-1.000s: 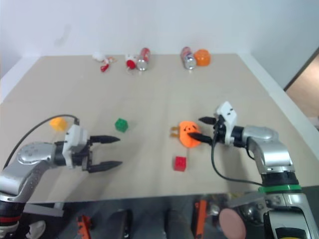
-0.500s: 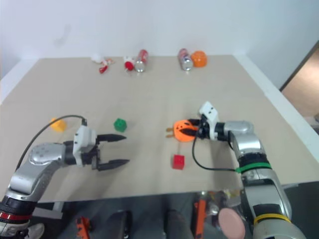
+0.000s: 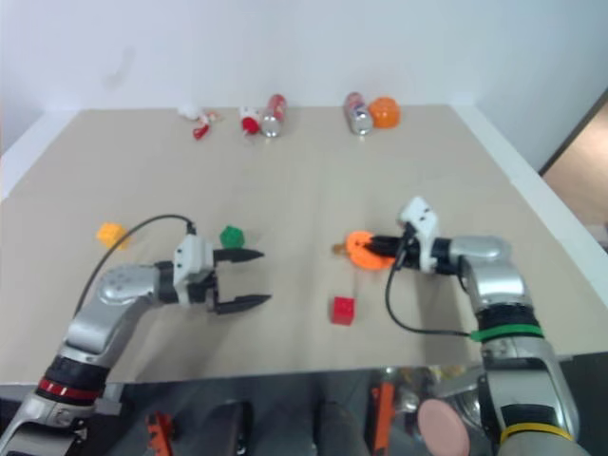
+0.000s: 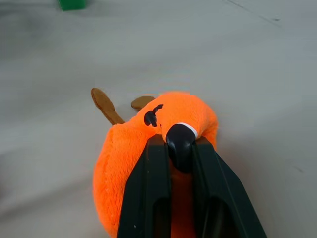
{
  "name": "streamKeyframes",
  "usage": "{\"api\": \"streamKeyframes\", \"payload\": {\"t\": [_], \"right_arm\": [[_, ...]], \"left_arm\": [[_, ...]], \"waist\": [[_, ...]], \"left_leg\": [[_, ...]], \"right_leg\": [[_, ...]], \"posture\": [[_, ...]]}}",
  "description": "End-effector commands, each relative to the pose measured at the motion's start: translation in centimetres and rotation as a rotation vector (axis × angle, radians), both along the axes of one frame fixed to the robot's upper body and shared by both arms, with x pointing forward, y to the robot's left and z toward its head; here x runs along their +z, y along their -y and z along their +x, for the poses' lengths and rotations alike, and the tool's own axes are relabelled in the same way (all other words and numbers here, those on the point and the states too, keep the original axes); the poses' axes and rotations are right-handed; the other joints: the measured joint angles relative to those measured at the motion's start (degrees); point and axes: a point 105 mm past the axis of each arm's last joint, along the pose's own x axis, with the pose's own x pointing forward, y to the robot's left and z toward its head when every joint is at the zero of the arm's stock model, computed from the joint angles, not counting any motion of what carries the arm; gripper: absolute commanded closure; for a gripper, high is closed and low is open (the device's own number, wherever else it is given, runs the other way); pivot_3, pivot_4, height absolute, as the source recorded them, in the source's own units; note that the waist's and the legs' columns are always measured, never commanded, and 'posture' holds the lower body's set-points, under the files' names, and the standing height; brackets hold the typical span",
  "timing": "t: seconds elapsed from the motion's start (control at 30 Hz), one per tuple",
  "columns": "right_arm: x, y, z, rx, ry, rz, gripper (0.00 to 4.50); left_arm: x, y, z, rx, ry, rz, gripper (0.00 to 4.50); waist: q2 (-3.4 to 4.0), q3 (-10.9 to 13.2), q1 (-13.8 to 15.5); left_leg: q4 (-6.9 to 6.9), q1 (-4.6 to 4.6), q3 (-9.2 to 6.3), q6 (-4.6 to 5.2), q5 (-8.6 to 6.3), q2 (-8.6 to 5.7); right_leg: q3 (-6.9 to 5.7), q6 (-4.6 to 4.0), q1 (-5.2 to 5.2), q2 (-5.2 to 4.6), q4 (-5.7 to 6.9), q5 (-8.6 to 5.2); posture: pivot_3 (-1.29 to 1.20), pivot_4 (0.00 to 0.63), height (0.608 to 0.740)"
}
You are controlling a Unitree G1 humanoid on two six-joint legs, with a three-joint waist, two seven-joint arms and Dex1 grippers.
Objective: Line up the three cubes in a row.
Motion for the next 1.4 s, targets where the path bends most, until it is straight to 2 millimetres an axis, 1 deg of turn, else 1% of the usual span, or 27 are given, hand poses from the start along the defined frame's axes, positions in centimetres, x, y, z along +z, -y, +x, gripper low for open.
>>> {"api": "streamKeyframes", "payload": {"t": [0.03,0.13,0.23,0.3,0.33,0.43,0.47,0.57,0.63,0.67,0.8,0.87,0.93,1.0,1.07,1.13,1.23,1.4], "right_arm": [[5.2,5.7,0.8,-0.24,0.188,0.007,4.15],[6.7,8.3,0.7,-0.357,0.243,0.016,4.15],[7.3,10.2,0.9,-0.479,0.298,0.001,4.15],[7.3,11.5,1.2,-0.587,0.346,-0.019,3.5],[7.3,11.9,1.3,-0.616,0.363,-0.019,3.26],[6.7,11.9,1.7,-0.678,0.391,0.004,2.15],[6.6,11.9,1.8,-0.694,0.395,0.017,1.84],[6.5,11.7,2.1,-0.725,0.406,0.038,0.85],[6.6,11.8,2.2,-0.752,0.415,0.051,0.09],[6.7,12.0,2.2,-0.769,0.415,0.059,0.01],[7.5,12.4,2.2,-0.791,0.427,0.124,0.01],[8.3,12.3,2.2,-0.791,0.45,0.172,0.01],[9.4,11.2,2.2,-0.724,0.471,0.224,0.01],[9.9,8.8,1.7,-0.557,0.442,0.258,0.01],[9.6,5.7,0.4,-0.343,0.391,0.231,0.01],[8.7,3.5,-1.1,-0.178,0.322,0.146,0.01],[7.0,2.1,-2.5,-0.061,0.222,0.022,0.01],[4.9,0.1,-5.9,0.144,0.041,-0.048,0.01]], "left_arm": [[0.5,0.9,0.1,-0.023,0.041,-0.012,0.33],[0.4,1.3,0.2,-0.03,0.045,-0.016,0.33],[0.3,1.7,0.3,-0.034,0.047,-0.024,0.33],[0.4,2.0,0.4,-0.035,0.046,-0.04,0.33],[0.4,2.1,0.4,-0.035,0.045,-0.045,0.33],[0.1,2.2,0.2,-0.037,0.043,-0.04,0.33],[0.1,2.3,0.2,-0.037,0.041,-0.04,0.33],[0.1,2.2,0.3,-0.022,0.04,-0.042,0.33],[0.1,2.2,0.4,-0.016,0.038,-0.045,0.33],[0.1,2.2,0.4,-0.016,0.038,-0.047,0.33],[0.1,2.2,0.2,-0.014,0.029,-0.059,0.33],[0.2,2.2,0.1,-0.019,0.025,-0.068,0.33],[0.6,2.1,-0.1,-0.027,0.02,-0.09,0.33],[1.2,1.9,-0.4,-0.043,0.024,-0.109,0.33],[1.4,1.6,-0.7,-0.063,0.042,-0.106,0.33],[1.3,0.9,-1.2,-0.106,0.051,-0.077,0.33],[1.4,-0.5,-1.4,-0.138,0.049,-0.041,0.33],[0.9,-2.2,-1.9,-0.188,0.035,0.032,0.33]], "waist": [[0.0,0.0,0.0],[-0.01,0.0,-0.2],[-0.01,0.0,-0.7],[-0.01,0.0,-1.1],[-0.01,0.0,-1.3],[-0.01,0.0,-1.9],[-0.01,0.0,-2.0],[-0.01,0.0,-2.2],[-0.01,0.0,-2.2],[-0.01,0.0,-2.2],[-0.01,0.0,-2.2],[-0.01,0.0,-2.3],[-0.01,0.0,-2.3],[0.0,0.0,-2.4],[0.0,0.0,-2.5],[0.01,0.0,-2.4],[0.01,0.0,-2.4],[0.01,0.0,-2.4]], "left_leg": [[0.0,0.0,0.02,0.0,0.0,-0.01],[-0.02,0.04,0.01,0.01,-0.01,-0.02],[-0.06,0.15,-0.01,0.05,-0.03,0.02],[-0.06,0.16,0.0,0.05,-0.03,0.01],[-0.04,0.16,0.0,0.06,-0.03,-0.01],[0.0,0.16,0.0,0.08,-0.01,-0.08],[0.01,0.19,0.01,0.08,-0.01,-0.11],[0.01,0.24,0.01,0.09,-0.01,-0.16],[0.01,0.24,0.01,0.11,0.01,-0.16],[0.01,0.24,0.01,0.11,0.01,-0.17],[0.01,0.23,0.06,0.12,0.01,-0.22],[0.01,0.24,0.09,0.12,0.01,-0.23],[0.0,0.24,0.11,0.12,0.01,-0.23],[0.0,0.25,0.11,0.12,0.01,-0.22],[-0.02,0.26,0.1,0.12,0.01,-0.22],[-0.04,0.29,0.07,0.13,0.0,-0.2],[-0.05,0.28,0.05,0.15,-0.02,-0.19],[0.0,0.27,0.09,0.14,-0.02,-0.2]], "right_leg": [[0.04,0.02,0.0,0.0,0.0,0.01],[0.08,0.02,-0.01,0.04,0.0,0.01],[0.1,0.01,0.03,0.1,0.0,0.01],[0.15,0.01,0.02,0.12,0.0,0.01],[0.18,0.01,0.03,0.11,0.0,0.01],[0.31,0.06,0.04,0.1,0.0,0.04],[0.38,0.1,0.04,0.11,0.0,0.06],[0.51,0.16,0.05,0.13,0.0,0.11],[0.54,0.17,0.05,0.16,0.0,0.12],[0.57,0.17,0.05,0.16,0.0,0.12],[0.71,0.2,0.05,0.16,0.0,0.13],[0.77,0.22,0.04,0.17,0.0,0.14],[0.81,0.22,0.03,0.19,0.0,0.15],[0.83,0.23,0.04,0.22,0.0,0.15],[0.88,0.24,0.03,0.25,0.0,0.15],[0.98,0.24,0.06,0.35,0.02,0.15],[1.12,0.23,0.03,0.44,0.08,0.15],[1.14,0.2,0.0,0.41,0.07,0.12]], "posture": [[0.0,0.15,0.74],[0.0,0.15,0.74],[0.0,0.15,0.74],[0.0,0.15,0.74],[0.0,0.15,0.74],[0.0,0.15,0.74],[0.0,0.15,0.74],[0.0,0.15,0.74],[0.0,0.15,0.74],[0.0,0.15,0.74],[0.0,0.15,0.74],[0.0,0.15,0.74],[0.0,0.15,0.74],[0.0,0.15,0.74],[0.0,0.15,0.74],[0.0,0.15,0.74],[0.0,0.15,0.74],[0.0,0.15,0.74]]}}
